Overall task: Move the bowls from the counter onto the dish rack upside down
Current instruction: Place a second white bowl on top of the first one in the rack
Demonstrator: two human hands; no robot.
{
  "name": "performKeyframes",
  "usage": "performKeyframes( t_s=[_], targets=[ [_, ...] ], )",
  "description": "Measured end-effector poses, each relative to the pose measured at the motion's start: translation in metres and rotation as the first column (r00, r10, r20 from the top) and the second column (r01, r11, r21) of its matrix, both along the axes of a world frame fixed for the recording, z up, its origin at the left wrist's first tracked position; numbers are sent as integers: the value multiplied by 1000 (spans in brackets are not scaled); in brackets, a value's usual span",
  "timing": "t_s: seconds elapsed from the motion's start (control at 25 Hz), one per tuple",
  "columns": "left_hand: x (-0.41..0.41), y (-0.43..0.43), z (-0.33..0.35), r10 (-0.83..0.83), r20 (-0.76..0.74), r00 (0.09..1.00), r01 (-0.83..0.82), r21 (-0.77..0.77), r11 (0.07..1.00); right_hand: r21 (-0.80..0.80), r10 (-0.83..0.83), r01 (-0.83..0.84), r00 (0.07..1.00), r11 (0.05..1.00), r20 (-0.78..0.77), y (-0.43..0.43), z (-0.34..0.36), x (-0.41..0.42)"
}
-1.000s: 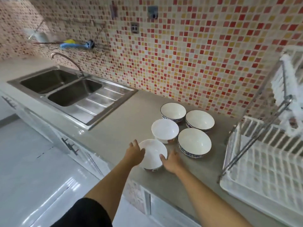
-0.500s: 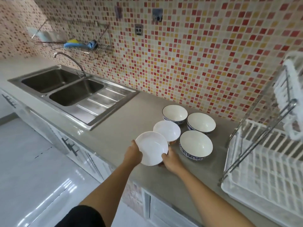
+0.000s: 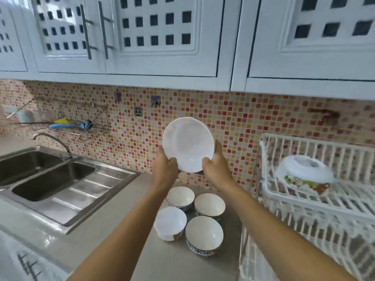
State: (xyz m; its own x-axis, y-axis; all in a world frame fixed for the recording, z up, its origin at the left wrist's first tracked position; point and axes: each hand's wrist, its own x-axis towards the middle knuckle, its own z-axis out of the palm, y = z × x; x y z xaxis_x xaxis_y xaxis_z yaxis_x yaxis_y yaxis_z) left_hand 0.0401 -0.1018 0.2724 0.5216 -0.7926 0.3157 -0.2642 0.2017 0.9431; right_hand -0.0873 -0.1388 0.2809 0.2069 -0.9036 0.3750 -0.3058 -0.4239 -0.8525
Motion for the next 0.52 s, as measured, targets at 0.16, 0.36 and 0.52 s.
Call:
performKeyframes(
  t_s=[0.16,0.36,0.52],
  targets=[
    [-49,-7,68,-90,199,976,116,-123,986,-388,-226,104,932,916,-283,3,62,-81],
    [-121,-26,107,-360,486,797,460,-100,882,-620,-510,118,696,776,-505,-3,80,-180],
    [-168,-54,99,-638,436,634,685,67,726,-684,-622,100,524,723,-581,-18,71,-248]
  ],
)
